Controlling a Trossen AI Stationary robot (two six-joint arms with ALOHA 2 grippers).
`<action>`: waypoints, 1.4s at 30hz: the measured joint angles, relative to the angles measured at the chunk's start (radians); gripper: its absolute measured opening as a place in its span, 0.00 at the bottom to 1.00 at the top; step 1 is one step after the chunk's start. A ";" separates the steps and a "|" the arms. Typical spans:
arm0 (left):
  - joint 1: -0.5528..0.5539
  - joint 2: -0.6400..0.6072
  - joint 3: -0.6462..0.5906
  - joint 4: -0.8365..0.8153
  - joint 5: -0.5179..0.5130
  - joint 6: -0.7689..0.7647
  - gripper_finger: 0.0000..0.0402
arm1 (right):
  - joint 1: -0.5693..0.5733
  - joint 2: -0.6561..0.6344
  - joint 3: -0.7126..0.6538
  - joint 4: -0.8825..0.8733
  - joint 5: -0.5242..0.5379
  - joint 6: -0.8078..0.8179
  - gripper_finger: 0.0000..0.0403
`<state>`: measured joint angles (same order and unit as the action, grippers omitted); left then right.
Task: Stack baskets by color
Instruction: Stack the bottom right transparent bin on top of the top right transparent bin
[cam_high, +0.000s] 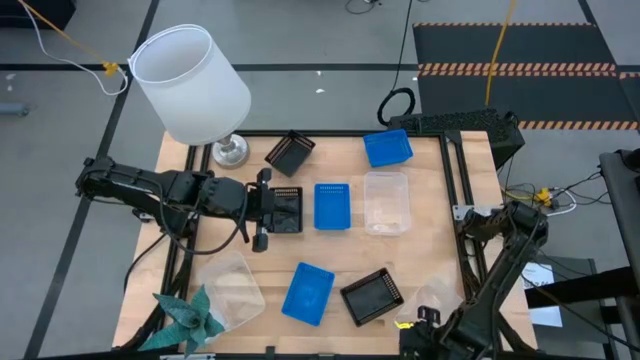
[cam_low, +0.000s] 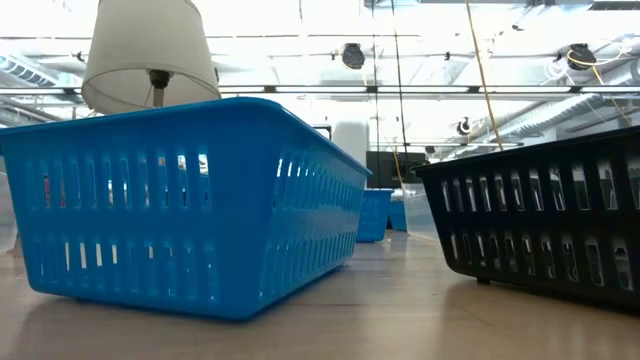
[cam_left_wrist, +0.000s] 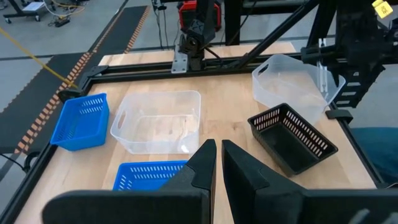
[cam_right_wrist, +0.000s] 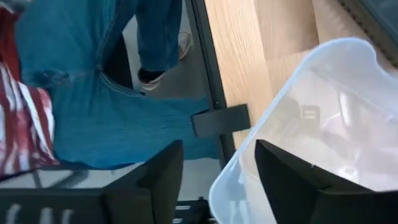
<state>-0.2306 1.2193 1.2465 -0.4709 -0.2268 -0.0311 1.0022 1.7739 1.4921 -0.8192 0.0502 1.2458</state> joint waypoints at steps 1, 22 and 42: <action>0.000 0.000 0.000 0.000 0.000 0.000 0.08 | -0.001 0.003 0.000 0.000 0.000 -0.006 0.52; 0.000 0.000 0.000 0.000 -0.001 0.029 0.08 | -0.048 0.008 -0.089 -0.027 -0.004 0.017 0.53; 0.000 0.000 0.000 0.000 -0.001 0.028 0.08 | -0.061 0.005 -0.109 -0.020 -0.143 0.052 0.04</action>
<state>-0.2303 1.2192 1.2465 -0.4706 -0.2276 -0.0034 0.9417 1.7787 1.3834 -0.8391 -0.0932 1.2975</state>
